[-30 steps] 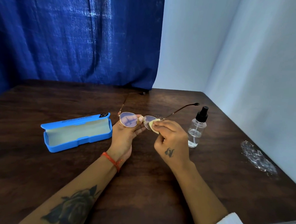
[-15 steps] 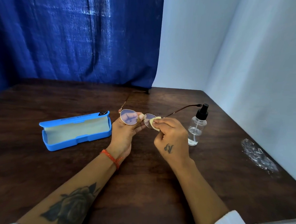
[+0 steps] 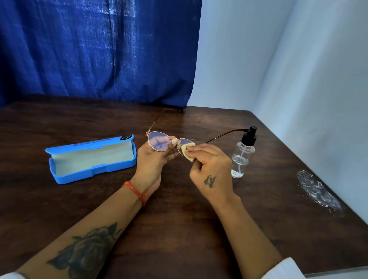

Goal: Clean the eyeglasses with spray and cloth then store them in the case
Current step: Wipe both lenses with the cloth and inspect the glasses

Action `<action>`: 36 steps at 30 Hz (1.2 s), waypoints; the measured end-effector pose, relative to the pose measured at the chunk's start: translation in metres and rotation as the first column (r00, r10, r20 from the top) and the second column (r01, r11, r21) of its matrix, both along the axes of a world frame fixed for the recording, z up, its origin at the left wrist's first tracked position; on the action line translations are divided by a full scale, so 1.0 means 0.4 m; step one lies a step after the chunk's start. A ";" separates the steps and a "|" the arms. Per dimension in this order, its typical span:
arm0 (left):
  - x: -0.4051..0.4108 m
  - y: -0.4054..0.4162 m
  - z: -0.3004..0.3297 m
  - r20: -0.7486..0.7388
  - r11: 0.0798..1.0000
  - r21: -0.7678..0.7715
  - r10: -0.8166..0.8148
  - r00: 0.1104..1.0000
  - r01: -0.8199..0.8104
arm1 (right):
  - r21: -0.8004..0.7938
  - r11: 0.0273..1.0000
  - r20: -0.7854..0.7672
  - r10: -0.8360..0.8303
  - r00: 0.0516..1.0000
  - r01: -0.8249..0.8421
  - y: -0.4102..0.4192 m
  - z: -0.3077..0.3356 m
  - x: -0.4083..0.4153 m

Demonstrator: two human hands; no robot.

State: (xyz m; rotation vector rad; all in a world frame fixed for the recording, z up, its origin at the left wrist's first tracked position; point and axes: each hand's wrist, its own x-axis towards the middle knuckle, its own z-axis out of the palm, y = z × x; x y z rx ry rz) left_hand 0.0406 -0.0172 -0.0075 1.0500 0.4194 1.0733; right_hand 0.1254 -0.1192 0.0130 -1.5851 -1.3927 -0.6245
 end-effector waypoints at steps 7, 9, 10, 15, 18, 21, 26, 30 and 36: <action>-0.006 -0.003 0.000 -0.013 1.000 0.016 -0.009 1.000 0.009 | -0.056 0.996 0.090 -0.066 0.994 0.071 0.010 -0.005 -0.007; -0.007 0.000 -0.001 -0.031 1.000 0.025 -0.012 0.999 0.013 | -0.079 0.995 0.081 -0.047 0.996 0.053 0.011 -0.006 -0.008; -0.007 0.001 -0.002 -0.035 1.000 0.028 -0.014 0.999 0.015 | -0.086 0.996 0.072 -0.031 0.997 0.038 0.010 -0.006 -0.008; -0.008 0.002 -0.002 -0.045 1.000 0.029 0.002 0.999 0.000 | -0.035 0.999 -0.007 0.037 0.999 -0.037 0.003 -0.006 -0.007; -0.010 0.000 0.000 -0.042 0.998 0.054 0.018 0.999 -0.016 | -0.020 1.000 0.010 -0.006 1.000 0.007 -0.003 -0.002 -0.008; -0.008 -0.002 0.001 -0.015 0.998 0.068 0.013 1.000 -0.012 | -0.017 0.997 0.069 -0.070 0.995 0.071 0.001 -0.003 -0.012; -0.006 -0.001 -0.003 -0.012 0.998 0.068 -0.013 1.000 0.014 | -0.087 0.994 0.050 -0.060 0.997 0.065 0.012 -0.007 -0.011; -0.007 0.003 -0.006 -0.037 0.998 0.054 -0.015 0.999 0.017 | -0.069 0.997 0.016 0.025 1.000 -0.024 0.010 -0.005 -0.010; -0.008 0.005 0.000 -0.049 0.999 0.046 0.024 0.999 -0.022 | -0.007 1.000 0.013 -0.019 1.000 0.019 0.001 -0.003 -0.008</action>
